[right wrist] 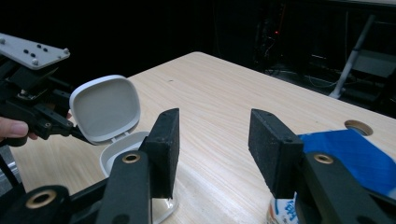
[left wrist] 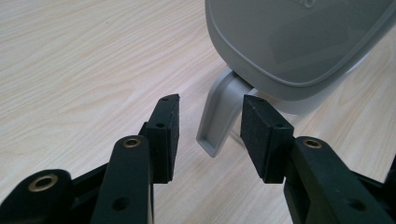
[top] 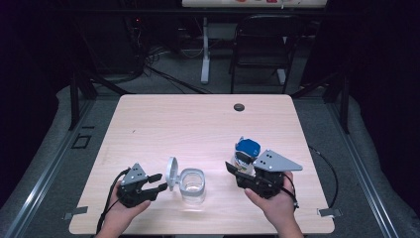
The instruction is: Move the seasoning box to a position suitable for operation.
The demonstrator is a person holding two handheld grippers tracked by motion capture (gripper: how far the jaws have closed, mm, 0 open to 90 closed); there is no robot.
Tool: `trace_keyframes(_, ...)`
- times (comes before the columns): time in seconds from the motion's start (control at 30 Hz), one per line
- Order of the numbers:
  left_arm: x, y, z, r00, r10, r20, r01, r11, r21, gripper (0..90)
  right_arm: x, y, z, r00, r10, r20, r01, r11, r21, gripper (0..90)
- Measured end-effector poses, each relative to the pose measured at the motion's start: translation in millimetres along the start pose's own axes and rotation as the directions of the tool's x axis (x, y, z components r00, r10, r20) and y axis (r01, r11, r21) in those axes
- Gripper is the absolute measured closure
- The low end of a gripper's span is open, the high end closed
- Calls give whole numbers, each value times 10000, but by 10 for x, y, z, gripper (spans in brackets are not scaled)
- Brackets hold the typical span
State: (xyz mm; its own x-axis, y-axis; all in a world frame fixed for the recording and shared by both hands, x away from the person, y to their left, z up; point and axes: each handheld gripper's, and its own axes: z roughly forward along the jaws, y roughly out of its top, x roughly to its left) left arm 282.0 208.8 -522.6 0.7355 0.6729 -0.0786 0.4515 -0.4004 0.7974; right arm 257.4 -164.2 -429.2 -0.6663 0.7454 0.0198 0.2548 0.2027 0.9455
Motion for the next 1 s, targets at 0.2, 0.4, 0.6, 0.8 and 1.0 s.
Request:
trace_keyframes(0.2,42,-9,-19,9999,-109,-94,108,9999,-65,577,-82,13,-78,9995,205,221,-206,9998,30,538)
trace_keyframes(0.4,83,-18,-38,9996,-218,-194,215,9997,-124,577,-131,25,-128,9989,270,377,-273,9996,84,538)
trace_keyframes(0.6,98,-19,-49,9994,-292,-210,289,9995,-120,577,-235,18,-201,9964,566,628,-575,9983,124,537)
trace_keyframes(0.8,109,-27,-41,9992,-327,-246,322,9993,-181,577,-330,-11,-234,9932,822,821,-842,9962,214,537)
trace_keyframes(1.0,126,-36,-43,9990,-383,-242,379,9991,-165,575,-435,-53,-266,9872,1133,1125,-1173,9926,299,526)
